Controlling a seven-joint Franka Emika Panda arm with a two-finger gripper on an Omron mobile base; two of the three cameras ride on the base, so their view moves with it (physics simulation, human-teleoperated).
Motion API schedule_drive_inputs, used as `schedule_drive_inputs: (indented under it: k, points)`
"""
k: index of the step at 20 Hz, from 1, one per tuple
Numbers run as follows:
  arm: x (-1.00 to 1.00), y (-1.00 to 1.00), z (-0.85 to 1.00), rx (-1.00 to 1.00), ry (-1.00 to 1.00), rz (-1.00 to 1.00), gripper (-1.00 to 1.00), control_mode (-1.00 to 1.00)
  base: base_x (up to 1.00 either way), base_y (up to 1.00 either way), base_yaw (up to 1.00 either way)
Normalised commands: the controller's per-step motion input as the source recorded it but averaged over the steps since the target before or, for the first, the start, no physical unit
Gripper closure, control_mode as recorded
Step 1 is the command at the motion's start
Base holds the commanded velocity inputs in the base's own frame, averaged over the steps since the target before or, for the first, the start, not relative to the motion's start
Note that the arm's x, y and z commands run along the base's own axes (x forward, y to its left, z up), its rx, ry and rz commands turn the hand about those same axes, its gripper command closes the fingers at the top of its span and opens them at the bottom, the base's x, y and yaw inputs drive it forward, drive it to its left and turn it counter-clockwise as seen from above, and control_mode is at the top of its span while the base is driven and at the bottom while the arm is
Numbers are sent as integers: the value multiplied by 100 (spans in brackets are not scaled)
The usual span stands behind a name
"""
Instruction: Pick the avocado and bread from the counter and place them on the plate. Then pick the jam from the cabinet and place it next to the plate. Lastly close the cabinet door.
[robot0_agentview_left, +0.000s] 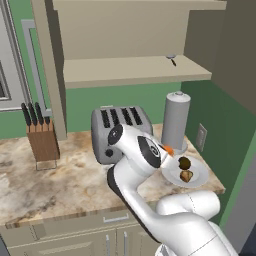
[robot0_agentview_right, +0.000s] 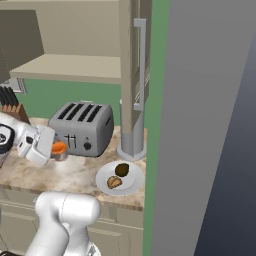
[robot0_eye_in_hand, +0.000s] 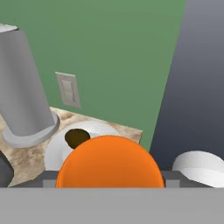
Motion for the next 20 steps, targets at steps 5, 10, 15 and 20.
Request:
schedule_drive_inputs:
  k: [5, 10, 15, 20]
  points:
    - [27, 2, -33, 1, 0, 0, 100, -100, 0, 0, 0]
    - [37, 11, -38, 0, 0, 0, 100, -100, 0, 0, 0]
    - [38, 19, -44, 0, 0, 0, 100, -100, 0, 0, 0]
    - [18, 8, -39, 3, 0, 0, 100, -100, 0, 0, 0]
